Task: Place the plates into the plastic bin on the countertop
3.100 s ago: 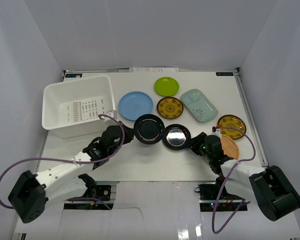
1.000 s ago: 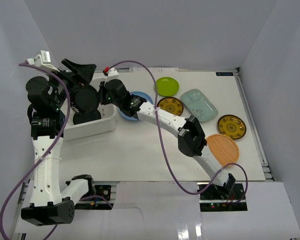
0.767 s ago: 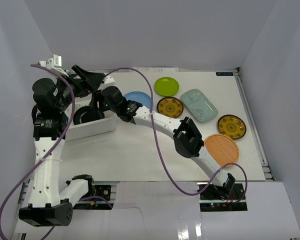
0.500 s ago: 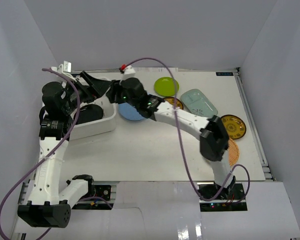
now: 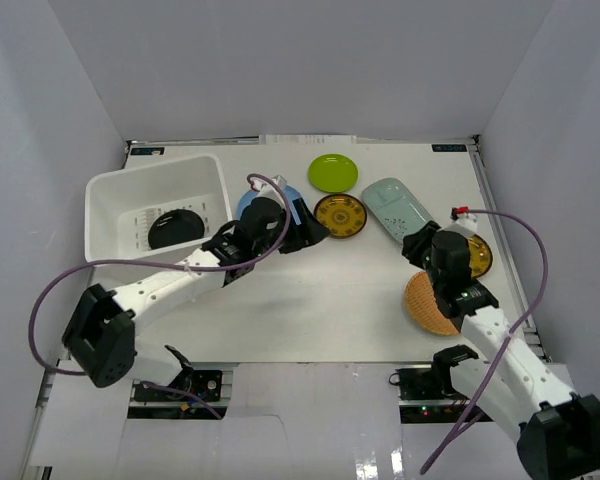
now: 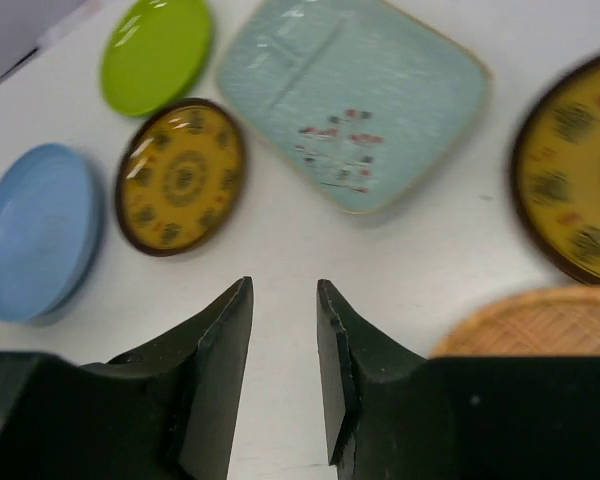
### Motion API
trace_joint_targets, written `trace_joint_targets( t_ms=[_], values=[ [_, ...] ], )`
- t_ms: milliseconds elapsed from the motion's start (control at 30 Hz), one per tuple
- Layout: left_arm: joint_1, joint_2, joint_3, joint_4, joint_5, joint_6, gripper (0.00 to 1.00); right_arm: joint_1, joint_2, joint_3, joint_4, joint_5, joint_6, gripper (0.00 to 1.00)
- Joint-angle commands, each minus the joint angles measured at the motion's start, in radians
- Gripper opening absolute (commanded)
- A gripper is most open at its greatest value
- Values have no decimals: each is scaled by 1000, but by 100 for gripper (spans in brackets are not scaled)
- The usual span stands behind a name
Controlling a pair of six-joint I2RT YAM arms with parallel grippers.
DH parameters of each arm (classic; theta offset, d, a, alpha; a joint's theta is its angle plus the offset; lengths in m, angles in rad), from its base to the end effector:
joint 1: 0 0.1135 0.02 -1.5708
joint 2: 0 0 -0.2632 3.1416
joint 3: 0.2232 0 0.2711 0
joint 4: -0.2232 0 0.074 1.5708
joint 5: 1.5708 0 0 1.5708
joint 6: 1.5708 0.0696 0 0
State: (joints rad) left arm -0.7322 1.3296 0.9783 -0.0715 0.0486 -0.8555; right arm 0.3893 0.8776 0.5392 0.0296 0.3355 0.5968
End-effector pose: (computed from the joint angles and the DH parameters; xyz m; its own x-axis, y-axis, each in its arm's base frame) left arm 0.2632 -0.2411 0.2756 -0.7291 -0.3585 -0.5830 0.2292 0.6748 -0.7015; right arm 0.2439 0.0753 0.2423 -0.2709 0.4625 -0.8442 0.1016 0.8859 0.4527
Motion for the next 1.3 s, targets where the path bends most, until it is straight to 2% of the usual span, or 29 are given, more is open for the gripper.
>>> trace_joint_targets(
  t_ms=[0,67,200,267,433,600,733,800,833,867,933,967,1000,1100,1267],
  values=[
    [-38,94,-32,116,-263,-101,78,-146,-166,-94,-97,-24,46,39],
    [-50,184,-38,148,-305,-169,79,-244,-242,-159,-118,-99,61,43],
    [-59,307,-29,208,-357,-227,81,-345,-310,-212,-125,-197,66,44],
    [-61,354,0,219,-375,-249,82,-359,-325,-213,-129,-223,66,44],
    [-61,522,98,228,-403,-283,81,-372,-347,-171,-177,-158,20,44],
    [-55,652,253,164,-431,-300,79,-379,-321,-122,-200,-144,-20,44],
    [-52,736,316,128,-458,-295,62,-377,-328,-104,-200,-122,-35,44],
    [-50,761,351,93,-466,-294,50,-394,-312,-108,-198,-101,-35,44],
    [-50,776,356,87,-466,-292,42,-409,-299,-110,-198,-93,-41,44],
    [-50,781,355,81,-469,-292,26,-429,-280,-111,-198,-78,-46,46],
    [-50,780,336,81,-467,-287,11,-475,-220,-107,-200,-90,-58,47],
    [-50,764,324,90,-467,-284,0,-534,-194,-105,-195,-130,-60,53],
    [-52,754,309,96,-464,-275,0,-562,-183,-102,-191,-144,-61,55],
    [-52,672,232,133,-452,-241,0,-674,-154,-99,-175,-185,-58,70],
    [-52,432,63,338,-365,-149,0,-837,-123,-146,-143,-233,-3,73]
  ],
)
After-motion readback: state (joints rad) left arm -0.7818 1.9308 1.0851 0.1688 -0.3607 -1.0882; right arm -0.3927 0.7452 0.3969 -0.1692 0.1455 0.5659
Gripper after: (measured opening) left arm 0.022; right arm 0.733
